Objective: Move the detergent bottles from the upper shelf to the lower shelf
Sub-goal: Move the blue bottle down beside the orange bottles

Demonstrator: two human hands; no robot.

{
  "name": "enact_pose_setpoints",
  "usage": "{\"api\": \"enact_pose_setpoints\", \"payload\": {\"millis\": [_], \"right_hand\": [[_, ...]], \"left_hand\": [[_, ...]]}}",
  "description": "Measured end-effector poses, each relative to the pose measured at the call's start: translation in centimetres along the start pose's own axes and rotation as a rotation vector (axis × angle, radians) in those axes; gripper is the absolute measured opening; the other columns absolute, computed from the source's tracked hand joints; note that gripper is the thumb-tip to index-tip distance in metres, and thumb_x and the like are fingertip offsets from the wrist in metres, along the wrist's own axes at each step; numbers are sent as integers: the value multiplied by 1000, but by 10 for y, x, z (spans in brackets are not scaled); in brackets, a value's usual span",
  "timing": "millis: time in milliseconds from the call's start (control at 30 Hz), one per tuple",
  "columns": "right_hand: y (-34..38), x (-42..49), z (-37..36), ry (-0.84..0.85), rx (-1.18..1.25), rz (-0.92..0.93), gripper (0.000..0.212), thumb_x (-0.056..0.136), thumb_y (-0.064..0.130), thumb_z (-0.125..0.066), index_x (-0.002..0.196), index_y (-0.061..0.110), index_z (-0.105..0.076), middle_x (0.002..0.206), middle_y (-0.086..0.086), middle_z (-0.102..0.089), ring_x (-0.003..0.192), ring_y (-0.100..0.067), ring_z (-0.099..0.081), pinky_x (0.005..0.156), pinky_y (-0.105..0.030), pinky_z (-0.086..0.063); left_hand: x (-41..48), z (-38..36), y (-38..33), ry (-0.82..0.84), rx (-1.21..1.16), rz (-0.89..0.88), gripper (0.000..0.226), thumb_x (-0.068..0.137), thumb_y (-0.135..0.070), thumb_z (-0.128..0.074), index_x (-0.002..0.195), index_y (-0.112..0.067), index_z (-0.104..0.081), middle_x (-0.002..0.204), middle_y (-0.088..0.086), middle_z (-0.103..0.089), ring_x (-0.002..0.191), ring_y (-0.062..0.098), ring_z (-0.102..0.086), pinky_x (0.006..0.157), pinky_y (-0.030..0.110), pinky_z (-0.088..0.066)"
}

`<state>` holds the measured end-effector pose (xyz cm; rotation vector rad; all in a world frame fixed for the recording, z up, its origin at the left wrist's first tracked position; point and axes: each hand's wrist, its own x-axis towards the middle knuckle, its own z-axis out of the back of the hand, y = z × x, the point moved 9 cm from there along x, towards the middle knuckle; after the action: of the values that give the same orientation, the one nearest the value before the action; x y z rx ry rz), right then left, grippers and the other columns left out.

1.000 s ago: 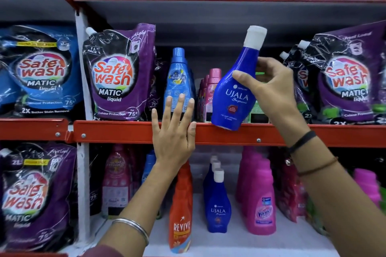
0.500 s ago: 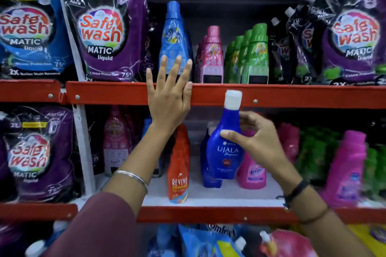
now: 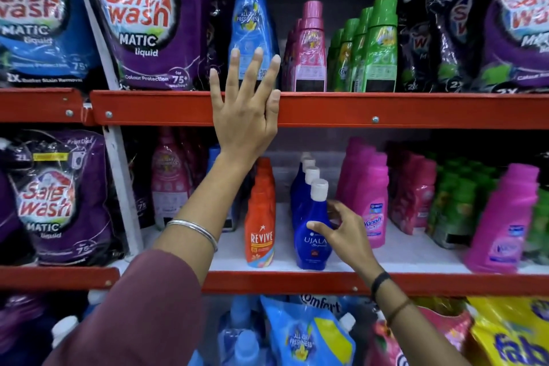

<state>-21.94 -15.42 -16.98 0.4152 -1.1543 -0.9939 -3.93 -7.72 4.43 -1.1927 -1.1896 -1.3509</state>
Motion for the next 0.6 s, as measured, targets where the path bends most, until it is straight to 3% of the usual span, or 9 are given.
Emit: {"api": "enact_pose_setpoints", "payload": {"millis": [100, 200, 467, 600], "right_hand": [[-4, 5, -4, 18, 6, -3, 50, 69, 28, -80, 115, 16, -62, 101, 6, -68, 87, -4, -63, 70, -7, -44], [-6, 8, -8, 45, 6, 10, 52, 71, 29, -78, 118, 16, -61, 103, 9, -65, 89, -5, -61, 71, -5, -41], [-14, 8, -18, 72, -1, 23, 57, 78, 34, -72, 129, 17, -52, 123, -1, -64, 101, -9, -58, 75, -8, -40], [-3, 6, -12, 106, -10, 42, 65, 77, 44, -70, 133, 18, -49, 126, -2, -61, 107, -11, -58, 88, -23, -47]], "left_hand": [[0, -1, 1, -1, -2, 3, 44, 102, -36, -33, 145, -28, -39, 152, 0, -41, 144, 30, -28, 117, 53, -12], [0, -1, 0, -11, 6, -3, 44, 102, -35, -33, 144, -28, -40, 152, 0, -41, 144, 30, -29, 117, 53, -12], [-2, -2, 4, 13, 6, 0, 44, 103, -36, -31, 145, -28, -38, 152, -1, -41, 144, 29, -29, 117, 53, -12], [0, -4, 6, 48, -8, 27, 46, 103, -37, -26, 146, -28, -36, 154, -1, -38, 146, 28, -25, 117, 52, -8]]}}
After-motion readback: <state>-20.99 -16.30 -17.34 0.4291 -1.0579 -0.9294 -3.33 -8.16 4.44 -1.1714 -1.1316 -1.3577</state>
